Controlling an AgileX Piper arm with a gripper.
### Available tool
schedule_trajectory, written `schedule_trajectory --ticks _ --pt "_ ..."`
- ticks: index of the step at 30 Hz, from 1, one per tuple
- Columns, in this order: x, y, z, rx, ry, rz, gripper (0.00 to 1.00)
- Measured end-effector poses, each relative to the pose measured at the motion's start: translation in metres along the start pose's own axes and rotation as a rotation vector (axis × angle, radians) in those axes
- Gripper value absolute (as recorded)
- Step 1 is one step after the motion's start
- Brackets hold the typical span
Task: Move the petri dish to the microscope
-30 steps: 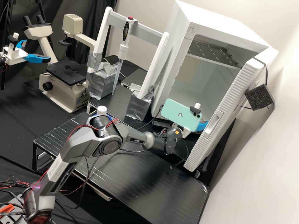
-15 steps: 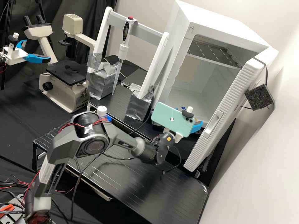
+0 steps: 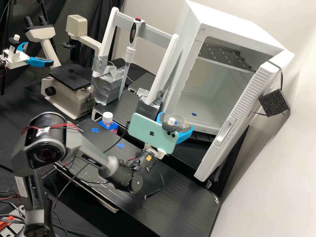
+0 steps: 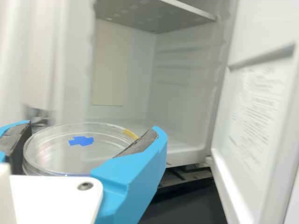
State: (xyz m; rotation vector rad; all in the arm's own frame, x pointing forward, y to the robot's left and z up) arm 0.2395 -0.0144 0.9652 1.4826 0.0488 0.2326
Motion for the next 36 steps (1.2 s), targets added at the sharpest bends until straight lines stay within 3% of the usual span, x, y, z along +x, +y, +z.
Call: schedule_trajectory --ticks 10,14,17,22,29,30,32,33,36 --pt "-0.043 -0.024 -0.053 -0.078 0.063 -0.029 0.00" --pt "-0.055 -0.037 -0.077 -0.102 0.135 -0.039 0.00" --pt "-0.061 -0.047 -0.094 -0.101 0.204 -0.055 0.00" --pt "-0.064 -0.067 -0.124 -0.056 0.368 -0.122 0.00" --pt "-0.061 -0.094 -0.159 0.037 0.590 -0.285 0.00" --pt "-0.059 -0.097 -0.164 0.053 0.609 -0.305 0.00" --pt "-0.054 -0.107 -0.175 0.122 0.633 -0.353 0.00" --pt "-0.051 -0.112 -0.181 0.141 0.638 -0.368 0.00" --pt "-0.043 -0.123 -0.194 0.136 0.636 -0.388 0.00"
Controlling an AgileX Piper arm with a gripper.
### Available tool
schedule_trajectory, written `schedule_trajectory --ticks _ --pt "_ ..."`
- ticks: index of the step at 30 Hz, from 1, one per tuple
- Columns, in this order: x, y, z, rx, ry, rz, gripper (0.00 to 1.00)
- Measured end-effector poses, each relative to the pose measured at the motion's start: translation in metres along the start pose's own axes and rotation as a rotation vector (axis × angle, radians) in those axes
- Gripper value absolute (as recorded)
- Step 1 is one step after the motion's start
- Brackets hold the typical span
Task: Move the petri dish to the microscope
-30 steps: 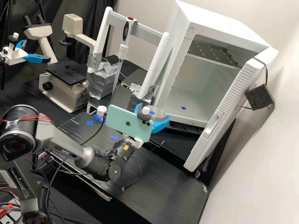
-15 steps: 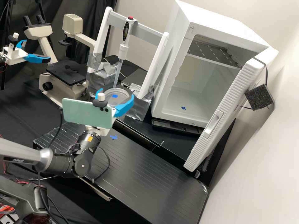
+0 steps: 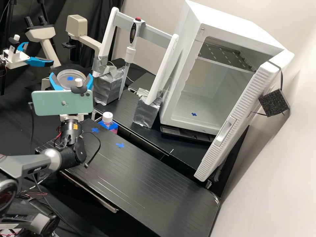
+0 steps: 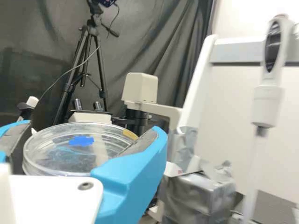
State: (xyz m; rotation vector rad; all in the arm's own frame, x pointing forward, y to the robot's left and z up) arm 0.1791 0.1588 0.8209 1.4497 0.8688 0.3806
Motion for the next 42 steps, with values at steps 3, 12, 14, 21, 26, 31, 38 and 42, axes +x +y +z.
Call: schedule_trajectory --ticks 3,12,14,21,26,31,38,42 --pt "0.017 -0.007 -0.001 -0.010 -0.019 -0.008 0.00" --pt "0.066 -0.021 -0.001 -0.050 -0.117 -0.027 0.00" --pt "0.074 -0.024 -0.002 -0.050 -0.127 -0.041 0.00" --pt "0.103 -0.037 -0.009 -0.027 -0.137 -0.085 0.00" --pt "0.125 -0.054 -0.012 -0.015 -0.164 -0.108 0.00" --pt "0.144 -0.073 -0.007 -0.022 -0.223 -0.143 0.00" --pt "0.165 -0.083 0.001 -0.017 -0.280 -0.139 0.00" --pt "0.177 -0.083 0.004 0.001 -0.300 -0.112 0.00"
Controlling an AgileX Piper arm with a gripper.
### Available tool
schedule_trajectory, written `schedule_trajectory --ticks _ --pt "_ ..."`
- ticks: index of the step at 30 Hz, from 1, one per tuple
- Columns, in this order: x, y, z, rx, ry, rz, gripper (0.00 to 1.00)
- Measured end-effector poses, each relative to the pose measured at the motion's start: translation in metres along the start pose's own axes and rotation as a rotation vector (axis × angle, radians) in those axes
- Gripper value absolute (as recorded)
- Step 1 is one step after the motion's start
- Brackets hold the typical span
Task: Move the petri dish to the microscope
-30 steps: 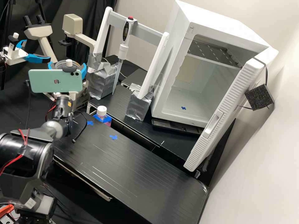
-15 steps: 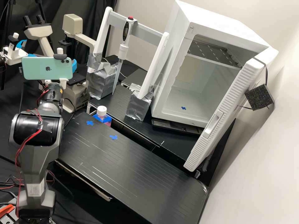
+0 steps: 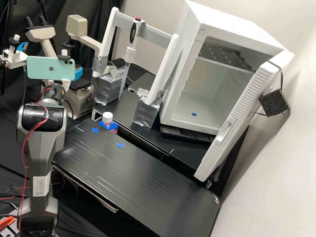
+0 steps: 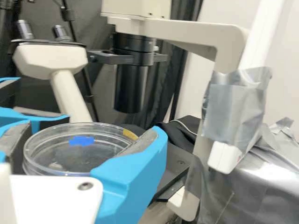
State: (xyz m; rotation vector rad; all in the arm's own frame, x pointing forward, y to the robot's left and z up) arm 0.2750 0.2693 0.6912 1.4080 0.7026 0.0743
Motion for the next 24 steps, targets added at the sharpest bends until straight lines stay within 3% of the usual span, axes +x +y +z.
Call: schedule_trajectory --ticks 15,24 --pt "0.037 -0.016 -0.008 -0.020 -0.012 -0.018 0.00" --pt "0.059 -0.024 -0.005 -0.002 -0.054 -0.040 0.00"
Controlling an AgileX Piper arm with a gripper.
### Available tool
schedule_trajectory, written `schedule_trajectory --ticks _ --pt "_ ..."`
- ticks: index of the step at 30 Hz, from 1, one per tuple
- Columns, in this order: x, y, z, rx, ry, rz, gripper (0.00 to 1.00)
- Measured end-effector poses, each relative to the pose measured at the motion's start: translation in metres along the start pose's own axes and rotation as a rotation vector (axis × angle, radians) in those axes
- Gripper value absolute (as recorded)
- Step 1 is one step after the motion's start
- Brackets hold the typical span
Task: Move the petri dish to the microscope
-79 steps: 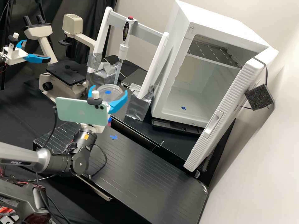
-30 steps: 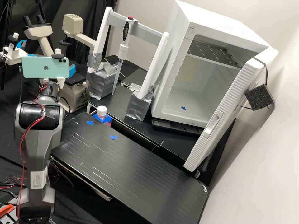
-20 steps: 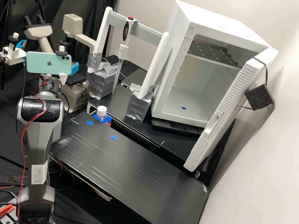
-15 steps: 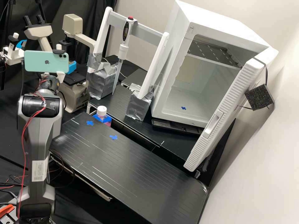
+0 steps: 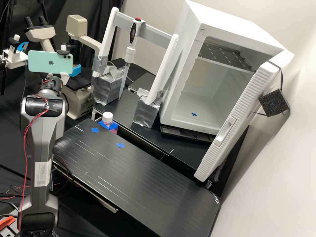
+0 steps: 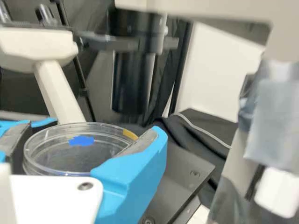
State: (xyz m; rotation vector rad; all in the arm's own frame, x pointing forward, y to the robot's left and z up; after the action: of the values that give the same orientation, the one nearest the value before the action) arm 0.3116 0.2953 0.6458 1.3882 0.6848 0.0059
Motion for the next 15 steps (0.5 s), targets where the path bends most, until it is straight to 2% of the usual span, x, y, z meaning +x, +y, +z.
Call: schedule_trajectory --ticks 9,15 --pt "0.017 -0.013 0.002 -0.012 -0.046 -0.042 0.00" --pt "0.025 -0.016 0.003 0.004 -0.064 -0.051 0.00"
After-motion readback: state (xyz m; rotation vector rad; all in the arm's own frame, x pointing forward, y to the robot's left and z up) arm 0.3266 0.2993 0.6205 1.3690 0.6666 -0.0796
